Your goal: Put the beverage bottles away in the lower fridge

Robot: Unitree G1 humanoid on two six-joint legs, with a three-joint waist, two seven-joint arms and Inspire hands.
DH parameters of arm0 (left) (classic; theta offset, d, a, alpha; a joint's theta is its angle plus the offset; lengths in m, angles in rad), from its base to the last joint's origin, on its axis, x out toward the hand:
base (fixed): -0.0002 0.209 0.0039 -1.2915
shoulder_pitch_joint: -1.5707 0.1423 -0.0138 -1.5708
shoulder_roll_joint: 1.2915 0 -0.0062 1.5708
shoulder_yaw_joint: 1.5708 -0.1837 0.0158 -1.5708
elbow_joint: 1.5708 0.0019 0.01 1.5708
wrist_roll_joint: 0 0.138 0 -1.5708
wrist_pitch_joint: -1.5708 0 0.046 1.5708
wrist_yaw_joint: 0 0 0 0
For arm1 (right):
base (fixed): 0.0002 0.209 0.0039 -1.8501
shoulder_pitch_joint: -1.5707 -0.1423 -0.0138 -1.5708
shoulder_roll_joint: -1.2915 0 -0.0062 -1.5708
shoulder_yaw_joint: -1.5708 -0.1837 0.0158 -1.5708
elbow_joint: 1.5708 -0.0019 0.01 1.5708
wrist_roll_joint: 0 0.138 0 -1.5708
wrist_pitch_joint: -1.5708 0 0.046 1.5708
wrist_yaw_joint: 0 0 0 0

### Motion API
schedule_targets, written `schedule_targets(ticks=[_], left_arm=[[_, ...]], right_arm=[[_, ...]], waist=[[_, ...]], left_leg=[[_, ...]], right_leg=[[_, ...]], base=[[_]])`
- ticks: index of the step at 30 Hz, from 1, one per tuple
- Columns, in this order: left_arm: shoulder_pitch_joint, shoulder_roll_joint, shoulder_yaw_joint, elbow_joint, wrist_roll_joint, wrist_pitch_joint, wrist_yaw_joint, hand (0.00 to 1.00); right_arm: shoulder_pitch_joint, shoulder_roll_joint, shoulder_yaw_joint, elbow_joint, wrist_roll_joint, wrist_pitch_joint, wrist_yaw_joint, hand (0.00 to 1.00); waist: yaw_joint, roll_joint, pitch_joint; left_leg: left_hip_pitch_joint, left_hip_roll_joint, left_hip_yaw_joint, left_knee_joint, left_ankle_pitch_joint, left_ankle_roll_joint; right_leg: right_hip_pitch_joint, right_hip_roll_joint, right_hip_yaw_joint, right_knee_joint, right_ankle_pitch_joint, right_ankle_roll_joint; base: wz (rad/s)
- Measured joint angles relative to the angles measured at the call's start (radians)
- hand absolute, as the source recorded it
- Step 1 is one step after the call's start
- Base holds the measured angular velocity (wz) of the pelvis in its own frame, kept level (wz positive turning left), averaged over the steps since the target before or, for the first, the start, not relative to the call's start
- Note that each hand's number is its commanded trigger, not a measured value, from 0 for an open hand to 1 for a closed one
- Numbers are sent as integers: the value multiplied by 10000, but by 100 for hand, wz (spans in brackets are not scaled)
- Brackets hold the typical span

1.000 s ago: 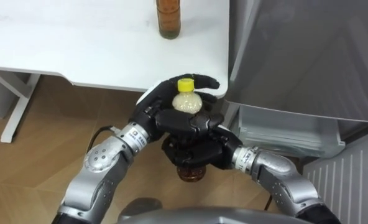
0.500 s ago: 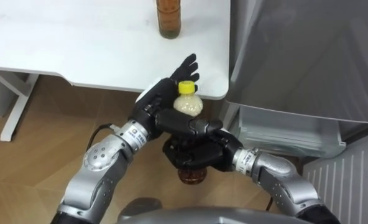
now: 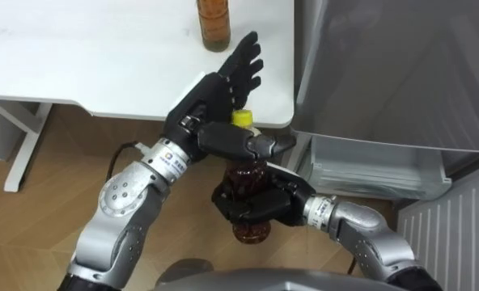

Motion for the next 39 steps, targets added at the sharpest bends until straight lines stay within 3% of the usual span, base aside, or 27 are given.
schedule_targets(ticks=[5, 9, 16, 19, 23, 28, 30, 33, 39], left_arm=[[-1, -82, 189, -895, -26, -25, 20, 0], [-48, -88, 257, -1816, -30, -286, 97, 0], [-98, -87, 473, -2080, -22, -342, 96, 0], [-100, -80, 800, -2374, -23, -371, 119, 0], [-163, -92, 1481, -2424, -38, -683, 315, 0], [-414, -85, 2092, -2557, -17, -1053, 959, 0], [-406, -77, 2709, -2823, -11, -1198, 1238, 0], [-406, -63, 3335, -3016, -21, -1604, 1725, 0], [-407, -123, 4045, -3130, 30, -1936, 2654, 0]], right_arm=[[70, -4, 22, 44, -64, 9, -8, 100], [195, -8, 18, 42, -123, 17, -27, 100], [197, -13, -8, 36, -601, 21, -25, 100], [248, -26, -12, 35, -812, 21, -25, 100], [413, -139, -273, 36, -804, 20, -10, 100], [538, -289, -833, 20, -807, 11, -15, 100], [711, -303, -1122, -4, -835, -13, -19, 100], [932, -322, -1195, -3, -835, -18, -45, 100], [1224, -306, -1221, -4, -1031, -113, -110, 100]], waist=[[34, -33, 12], [31, -31, 1], [41, 31, -61], [44, 45, -74], [129, 69, -70], [472, 128, -62], [659, 162, -59], [889, 148, -50], [1153, 189, -45]], left_leg=[[-14, 1, 15, -29, -1, 0], [-25, 0, 16, -36, -1, 0], [27, -2, 5, -48, 0, 0], [42, -2, 5, -20, 0, 0], [39, 0, 3, 3, 0, 0], [67, -7, -35, 4, 3, -4], [86, -4, -32, -34, 15, -9], [288, -7, -10, -219, 60, -17], [402, -20, -34, -273, 66, -26]], right_leg=[[-30, -6, -1, -2, 0, 1], [-42, -6, -4, -2, 0, 1], [-5, -6, -12, -2, 0, 1], [24, -6, -11, -2, 0, 1], [34, -6, -15, 0, 2, -1], [74, -1, -34, -3, 7, -7], [67, -1, -34, -3, 6, -7], [185, -10, -17, -39, 6, -7], [362, 3, -44, -182, 6, -7]], base=[[0], [0], [0], [0], [0], [0], [0], [-1], [0]])
